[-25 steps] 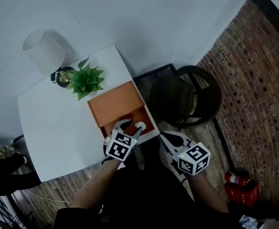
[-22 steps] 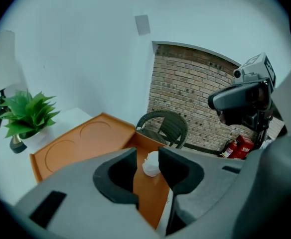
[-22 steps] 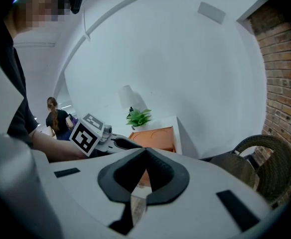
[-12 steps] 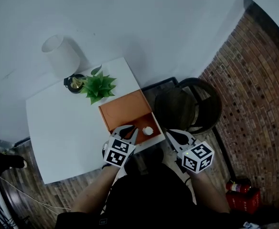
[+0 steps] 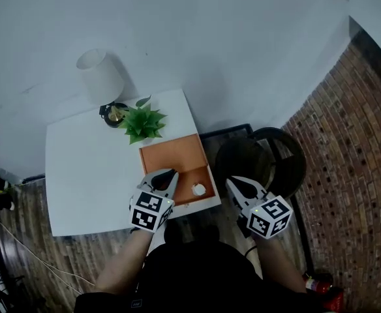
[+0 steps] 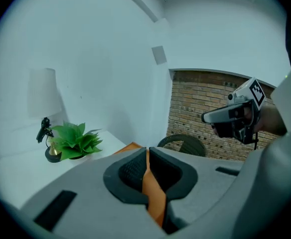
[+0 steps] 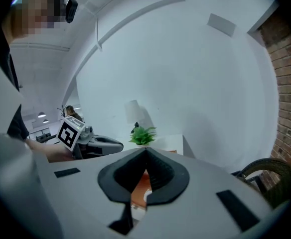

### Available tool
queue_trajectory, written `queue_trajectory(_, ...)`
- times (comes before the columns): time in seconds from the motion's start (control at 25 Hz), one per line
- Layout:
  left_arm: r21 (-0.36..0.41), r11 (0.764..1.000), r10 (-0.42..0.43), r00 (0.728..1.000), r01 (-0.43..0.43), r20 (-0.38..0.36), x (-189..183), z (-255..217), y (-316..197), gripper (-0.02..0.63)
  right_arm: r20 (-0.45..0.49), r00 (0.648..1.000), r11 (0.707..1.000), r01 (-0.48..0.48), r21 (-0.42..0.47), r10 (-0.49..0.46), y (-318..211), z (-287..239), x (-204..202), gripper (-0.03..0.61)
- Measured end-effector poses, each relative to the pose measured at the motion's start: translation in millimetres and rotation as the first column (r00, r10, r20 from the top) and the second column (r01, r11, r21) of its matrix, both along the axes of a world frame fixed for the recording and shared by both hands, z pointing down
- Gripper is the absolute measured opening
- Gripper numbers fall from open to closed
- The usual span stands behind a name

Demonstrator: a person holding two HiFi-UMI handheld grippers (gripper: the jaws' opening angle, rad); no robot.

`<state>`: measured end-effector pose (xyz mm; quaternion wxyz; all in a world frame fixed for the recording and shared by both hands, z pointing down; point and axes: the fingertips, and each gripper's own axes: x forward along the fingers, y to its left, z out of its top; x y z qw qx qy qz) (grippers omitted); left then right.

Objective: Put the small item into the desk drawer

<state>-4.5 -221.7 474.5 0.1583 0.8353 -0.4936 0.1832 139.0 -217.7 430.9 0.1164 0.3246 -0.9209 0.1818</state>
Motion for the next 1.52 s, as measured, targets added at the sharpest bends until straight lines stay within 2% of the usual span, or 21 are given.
queue_trajectory(0.28, 0.058, 0.992, -0.116, 0.993, 0.116, -0.003, 13.3, -32.0, 4.6, 0.017, 0.06, 0.994, 0.995, 0.086, 0.045, -0.089, -16.3, -22.9, 20.5, 0.003)
queue_trajectory(0.6, 0.106, 0.97, -0.222, 0.975, 0.22, 0.004, 22.1, -58.1, 4.5, 0.011, 0.083, 0.98, 0.98, 0.172, 0.103, -0.18, -28.2, -42.7, 39.8, 0.003)
queue_trajectory(0.88, 0.157, 0.954, -0.257, 0.966, 0.254, -0.002, 15.3, -91.3, 7.0, 0.011, 0.089, 0.964, 0.957, 0.231, 0.177, -0.249, -29.3, -68.5, 39.2, 0.003)
queue_trajectory(1.0, 0.167, 0.955, -0.251, 0.968, 0.245, 0.019, 8.8, -100.2, 4.6, 0.011, 0.051, 0.958, 0.939, 0.263, 0.223, -0.281, -33.6, -78.7, 29.4, 0.003)
queue_trajectory(1.12, 0.176, 0.958, -0.238, 0.97, 0.227, 0.042, 0.8, -108.3, -1.3, 0.011, 0.029, 0.96, 0.926, 0.261, 0.273, -0.28, -39.0, -93.7, 20.7, 0.003)
queue_trajectory(1.36, 0.228, 0.946, -0.247, 0.968, 0.232, 0.041, -9.7, -135.6, -9.2, 0.011, 0.064, 0.965, 0.903, 0.214, 0.372, -0.255, -32.6, -134.5, 17.7, 0.003)
queue_trajectory(1.52, 0.266, 0.928, -0.276, 0.961, 0.261, 0.02, -15.1, -151.0, -11.9, 0.011, 0.119, 0.968, 0.909, 0.159, 0.385, -0.219, -35.3, -149.7, 26.8, 0.003)
